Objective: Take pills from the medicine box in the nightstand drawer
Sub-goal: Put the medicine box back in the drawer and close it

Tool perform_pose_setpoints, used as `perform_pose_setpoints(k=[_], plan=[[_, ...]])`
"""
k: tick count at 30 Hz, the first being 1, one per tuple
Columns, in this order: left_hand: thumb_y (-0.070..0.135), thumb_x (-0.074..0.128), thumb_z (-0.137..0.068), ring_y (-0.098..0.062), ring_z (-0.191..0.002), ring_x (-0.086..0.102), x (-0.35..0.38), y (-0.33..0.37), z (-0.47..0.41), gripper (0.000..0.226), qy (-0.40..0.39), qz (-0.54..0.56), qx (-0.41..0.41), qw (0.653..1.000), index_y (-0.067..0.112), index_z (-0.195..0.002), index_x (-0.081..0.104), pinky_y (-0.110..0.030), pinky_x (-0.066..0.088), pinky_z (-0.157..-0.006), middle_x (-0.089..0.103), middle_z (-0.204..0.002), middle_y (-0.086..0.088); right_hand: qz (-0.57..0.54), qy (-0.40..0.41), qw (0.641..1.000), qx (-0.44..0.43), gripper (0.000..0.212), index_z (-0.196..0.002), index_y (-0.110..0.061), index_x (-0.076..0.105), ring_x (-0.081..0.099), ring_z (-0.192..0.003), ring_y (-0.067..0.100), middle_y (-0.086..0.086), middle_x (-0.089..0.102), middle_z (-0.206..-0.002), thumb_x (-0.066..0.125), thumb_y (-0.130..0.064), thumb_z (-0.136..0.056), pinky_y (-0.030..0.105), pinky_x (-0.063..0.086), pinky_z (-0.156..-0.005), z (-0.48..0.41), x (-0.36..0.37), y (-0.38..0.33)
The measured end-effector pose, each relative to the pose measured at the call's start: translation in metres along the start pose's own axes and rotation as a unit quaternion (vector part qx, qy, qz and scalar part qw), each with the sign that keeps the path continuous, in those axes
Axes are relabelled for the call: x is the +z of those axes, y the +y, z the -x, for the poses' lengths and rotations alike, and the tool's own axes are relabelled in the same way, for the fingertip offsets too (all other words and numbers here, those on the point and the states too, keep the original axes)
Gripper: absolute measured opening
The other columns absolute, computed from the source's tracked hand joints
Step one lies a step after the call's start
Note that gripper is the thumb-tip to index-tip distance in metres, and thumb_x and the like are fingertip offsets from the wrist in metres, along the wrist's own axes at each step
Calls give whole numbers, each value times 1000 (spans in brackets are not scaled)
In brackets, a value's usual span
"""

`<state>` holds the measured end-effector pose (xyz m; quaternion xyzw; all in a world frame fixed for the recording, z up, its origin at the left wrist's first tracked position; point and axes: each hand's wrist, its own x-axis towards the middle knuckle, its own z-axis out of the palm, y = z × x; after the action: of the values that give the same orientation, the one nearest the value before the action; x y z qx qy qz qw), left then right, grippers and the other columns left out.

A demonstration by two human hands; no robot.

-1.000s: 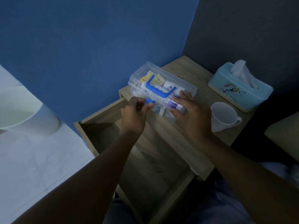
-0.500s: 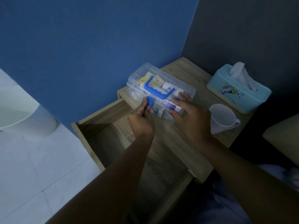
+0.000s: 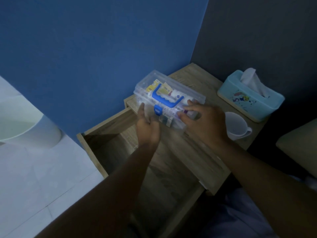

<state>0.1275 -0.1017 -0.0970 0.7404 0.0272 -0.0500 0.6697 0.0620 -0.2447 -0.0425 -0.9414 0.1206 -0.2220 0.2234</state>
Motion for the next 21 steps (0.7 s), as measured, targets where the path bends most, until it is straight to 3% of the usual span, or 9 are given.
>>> perform_pose_setpoints(k=[1, 3, 5, 6, 9, 12, 14, 18, 21], plan=[[15, 46, -99, 29, -89, 50, -4, 6, -9, 55, 18, 0, 4, 1000, 21, -152, 31, 5, 40, -59, 46, -128, 17, -35, 16, 999, 26, 24, -95, -18, 78, 71, -82, 3, -2, 79, -94, 72, -41, -88, 24, 60, -72, -5, -3, -2], [24, 47, -100, 7, -118, 48, -12, 18, -32, 51, 36, -21, 10, 999, 20, -150, 34, -7, 43, -84, 46, -145, 6, -84, 33, 993, 82, 23, -90, -20, 75, 69, -77, 1, -8, 74, -87, 66, -41, -90, 23, 58, -67, -18, -5, -4], [32, 48, -99, -13, -135, 42, -18, 30, -55, 52, 46, -57, 13, 997, 17, -148, 36, -25, 38, -107, 42, -151, -2, -87, 26, 986, 140, 30, -108, -18, 71, 68, -97, 11, -2, 71, -106, 64, -41, -90, 24, 51, -74, -32, -3, -1], [35, 50, -98, -18, -137, 42, -19, 35, -66, 54, 51, -77, 15, 996, 15, -146, 38, -29, 36, -110, 43, -150, -5, -77, 7, 982, 174, 40, -121, -15, 65, 65, -108, 17, 4, 67, -119, 64, -41, -91, 25, 46, -77, -39, 0, 2], [47, 53, -93, -25, -133, 47, -18, 47, -94, 61, 34, -152, -10, 988, 12, -143, 43, -33, 37, -110, 48, -145, -11, -57, -76, 955, 282, 63, -140, -7, 47, 59, -122, 31, 16, 55, -139, 59, -48, -93, 27, 41, -78, -57, 8, 9], [49, 55, -91, -32, -123, 55, -13, 51, -110, 61, -33, -213, -56, 975, 6, -134, 52, -38, 45, -104, 57, -135, -16, -62, -125, 928, 344, 73, -144, -6, 41, 60, -121, 34, 19, 53, -142, 54, -57, -93, 24, 40, -66, -66, 15, 13], [46, 60, -89, -35, -113, 62, -13, 53, -114, 56, -43, -188, -71, 979, 2, -124, 60, -42, 52, -97, 64, -124, -19, -69, -122, 923, 357, 75, -143, -6, 43, 63, -117, 32, 18, 56, -140, 55, -59, -91, 23, 42, -59, -69, 13, 14], [41, 68, -85, -33, -98, 69, -27, 63, -108, 44, -31, -164, -85, 982, 5, -110, 68, -43, 57, -89, 70, -108, -16, -136, -117, 911, 371, 70, -133, -8, 57, 72, -100, 28, 12, 68, -121, 66, -58, -85, 40, 63, -82, -67, 4, 13], [39, 69, -84, -32, -97, 69, -41, 78, -94, 30, -26, -159, -58, 985, 13, -98, 71, -44, 57, -89, 71, -101, -14, -185, -83, 910, 361, 53, -113, -15, 63, 73, -89, 23, -2, 65, -97, 71, -57, -81, 43, 65, -77, -55, -8, 4]])
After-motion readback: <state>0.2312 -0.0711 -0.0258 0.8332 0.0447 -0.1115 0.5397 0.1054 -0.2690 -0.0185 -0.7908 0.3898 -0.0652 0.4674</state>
